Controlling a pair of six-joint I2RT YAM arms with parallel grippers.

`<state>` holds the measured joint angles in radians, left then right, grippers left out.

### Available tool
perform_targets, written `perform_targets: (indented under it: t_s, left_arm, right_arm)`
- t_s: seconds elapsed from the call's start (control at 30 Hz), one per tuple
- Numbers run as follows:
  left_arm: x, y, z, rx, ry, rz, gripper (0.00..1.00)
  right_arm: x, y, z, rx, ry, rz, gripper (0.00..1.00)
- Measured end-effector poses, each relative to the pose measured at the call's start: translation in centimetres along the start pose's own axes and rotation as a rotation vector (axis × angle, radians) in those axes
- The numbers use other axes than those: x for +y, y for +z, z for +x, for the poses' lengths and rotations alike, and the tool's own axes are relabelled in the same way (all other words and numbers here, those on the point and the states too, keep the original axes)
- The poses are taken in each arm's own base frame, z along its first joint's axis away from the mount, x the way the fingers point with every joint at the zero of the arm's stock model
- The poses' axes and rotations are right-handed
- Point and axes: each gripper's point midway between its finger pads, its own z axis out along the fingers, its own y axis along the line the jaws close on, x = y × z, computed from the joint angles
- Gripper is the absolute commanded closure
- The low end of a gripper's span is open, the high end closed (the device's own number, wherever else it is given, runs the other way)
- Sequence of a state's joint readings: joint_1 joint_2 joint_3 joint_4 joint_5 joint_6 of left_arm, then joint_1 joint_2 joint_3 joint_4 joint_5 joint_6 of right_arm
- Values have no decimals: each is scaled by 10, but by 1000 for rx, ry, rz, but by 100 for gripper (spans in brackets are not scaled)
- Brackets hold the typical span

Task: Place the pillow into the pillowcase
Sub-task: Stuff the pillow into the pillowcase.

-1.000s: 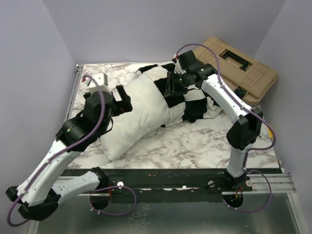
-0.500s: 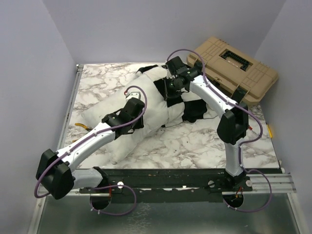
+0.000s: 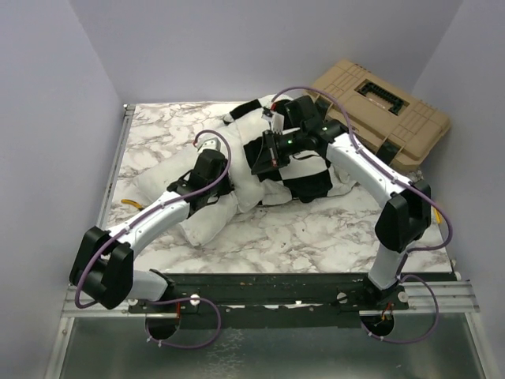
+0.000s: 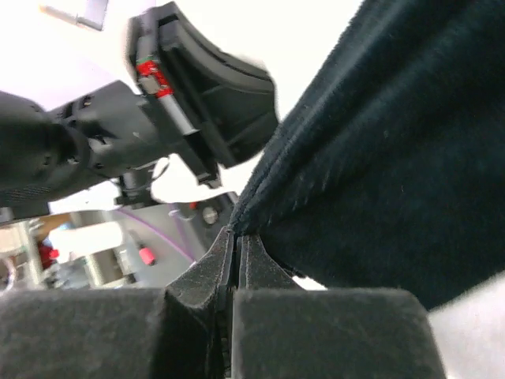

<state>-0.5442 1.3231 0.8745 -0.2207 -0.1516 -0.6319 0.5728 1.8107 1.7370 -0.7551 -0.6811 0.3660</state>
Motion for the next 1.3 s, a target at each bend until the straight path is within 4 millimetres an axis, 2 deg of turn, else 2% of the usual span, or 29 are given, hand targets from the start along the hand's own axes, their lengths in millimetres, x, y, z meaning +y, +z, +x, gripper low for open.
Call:
perform_targets:
  t_s: [0.1, 0.2, 0.27, 0.37, 0.47, 0.53, 0.6, 0.67, 0.83, 0.93, 1.1, 1.2, 1.3]
  left_arm:
    - [-8, 5, 1, 8, -27, 35, 100]
    - [-16, 5, -7, -17, -47, 68, 100]
    - [-21, 1, -16, -48, -60, 91, 100]
    - [-31, -12, -33, -108, -76, 141, 100]
    - [-41, -33, -50, -181, -100, 204, 100]
    - [-43, -41, -53, -206, -112, 229, 100]
    - [-42, -46, -50, -212, -126, 241, 100]
    - [-36, -45, -41, -201, -137, 239, 100]
    - [-21, -34, -11, -140, -158, 210, 100]
    - [-18, -30, -4, -123, -158, 205, 100]
    - [-19, -26, 3, -107, -154, 221, 100]
    - [-21, -25, 8, -98, -148, 231, 100]
    - [-22, -24, 16, -87, -141, 238, 100]
  right_arm:
    - [13, 13, 7, 19, 46, -141, 100]
    - [25, 28, -2, 11, 109, -276, 100]
    - [22, 36, -6, 22, 154, -276, 99]
    - [7, 45, -17, 15, 184, -163, 91]
    - [-13, 44, -21, -6, 186, -7, 60]
    - [-24, 39, -20, -15, 174, 96, 41]
    - [-34, 32, -23, -35, 145, 196, 29]
    - [-40, 23, -30, -67, 106, 279, 23]
    - [-41, -9, -70, -212, 3, 420, 20]
    - [-36, -26, -98, -306, -48, 469, 20]
    - [-31, -34, -152, -458, -107, 516, 21]
    - [-62, -5, -164, -456, -110, 566, 25]
    - [-102, 28, -158, -405, -99, 631, 29]
